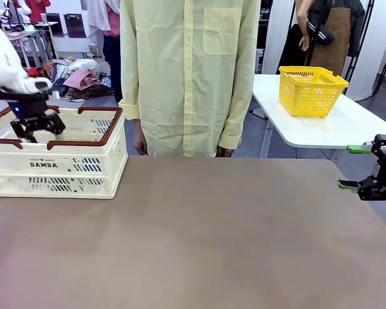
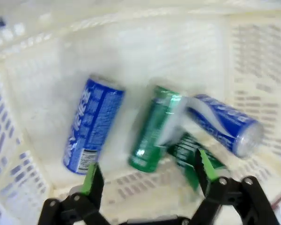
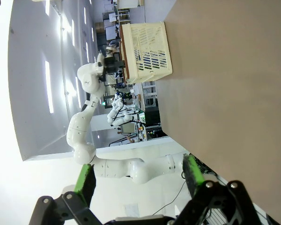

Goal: Place the drinks into the Shopping basket.
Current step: Pick up one drink and place it into the Shopping basket.

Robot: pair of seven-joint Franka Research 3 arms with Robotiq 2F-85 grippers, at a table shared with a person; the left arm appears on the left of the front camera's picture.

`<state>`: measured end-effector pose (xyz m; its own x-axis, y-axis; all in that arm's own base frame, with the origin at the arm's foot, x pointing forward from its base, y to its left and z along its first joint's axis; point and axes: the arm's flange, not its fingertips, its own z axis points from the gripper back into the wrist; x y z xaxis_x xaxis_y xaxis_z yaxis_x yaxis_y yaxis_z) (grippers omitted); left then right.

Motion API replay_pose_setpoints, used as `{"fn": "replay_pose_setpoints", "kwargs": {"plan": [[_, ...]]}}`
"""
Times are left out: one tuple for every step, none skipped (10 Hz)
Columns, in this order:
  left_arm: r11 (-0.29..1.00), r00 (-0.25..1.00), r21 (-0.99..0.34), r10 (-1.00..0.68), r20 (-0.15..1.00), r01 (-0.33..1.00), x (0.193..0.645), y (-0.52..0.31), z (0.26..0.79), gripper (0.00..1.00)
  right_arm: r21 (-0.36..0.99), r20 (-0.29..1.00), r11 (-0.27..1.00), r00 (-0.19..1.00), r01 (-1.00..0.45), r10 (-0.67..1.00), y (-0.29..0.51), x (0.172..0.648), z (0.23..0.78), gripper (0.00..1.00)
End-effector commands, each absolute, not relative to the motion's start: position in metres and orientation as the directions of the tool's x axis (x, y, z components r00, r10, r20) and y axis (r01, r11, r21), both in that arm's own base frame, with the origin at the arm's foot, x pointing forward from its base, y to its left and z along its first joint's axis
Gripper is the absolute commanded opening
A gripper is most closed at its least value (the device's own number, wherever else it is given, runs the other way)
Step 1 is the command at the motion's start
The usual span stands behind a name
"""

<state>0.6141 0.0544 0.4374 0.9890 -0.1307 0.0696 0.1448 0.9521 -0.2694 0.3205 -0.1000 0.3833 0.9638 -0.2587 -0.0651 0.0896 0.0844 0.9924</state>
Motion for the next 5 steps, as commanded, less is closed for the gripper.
{"fn": "replay_pose_setpoints", "kwargs": {"plan": [[0.825,0.976,-0.524,-0.155,0.154,0.214,0.599,0.072,0.495,1.0,0.993,-0.069,0.073,0.96,0.092,-0.27,-0.098,0.322,0.387,1.0],[0.716,0.968,-0.655,-0.13,0.213,0.241,0.582,0.074,0.526,1.0,0.993,-0.069,0.073,0.96,0.092,-0.27,-0.098,0.322,0.387,1.0],[0.618,0.96,-0.741,-0.085,0.269,0.262,0.555,0.075,0.551,1.0,0.993,-0.069,0.073,0.96,0.092,-0.27,-0.098,0.322,0.387,1.0],[0.525,0.952,-0.801,-0.067,0.297,0.287,0.529,0.08,0.566,1.0,0.993,-0.069,0.073,0.96,0.092,-0.27,-0.098,0.322,0.387,1.0],[0.404,0.956,-0.869,-0.068,0.284,0.287,0.505,0.098,0.577,1.0,0.993,-0.069,0.073,0.96,0.092,-0.27,-0.098,0.322,0.387,1.0]]}}
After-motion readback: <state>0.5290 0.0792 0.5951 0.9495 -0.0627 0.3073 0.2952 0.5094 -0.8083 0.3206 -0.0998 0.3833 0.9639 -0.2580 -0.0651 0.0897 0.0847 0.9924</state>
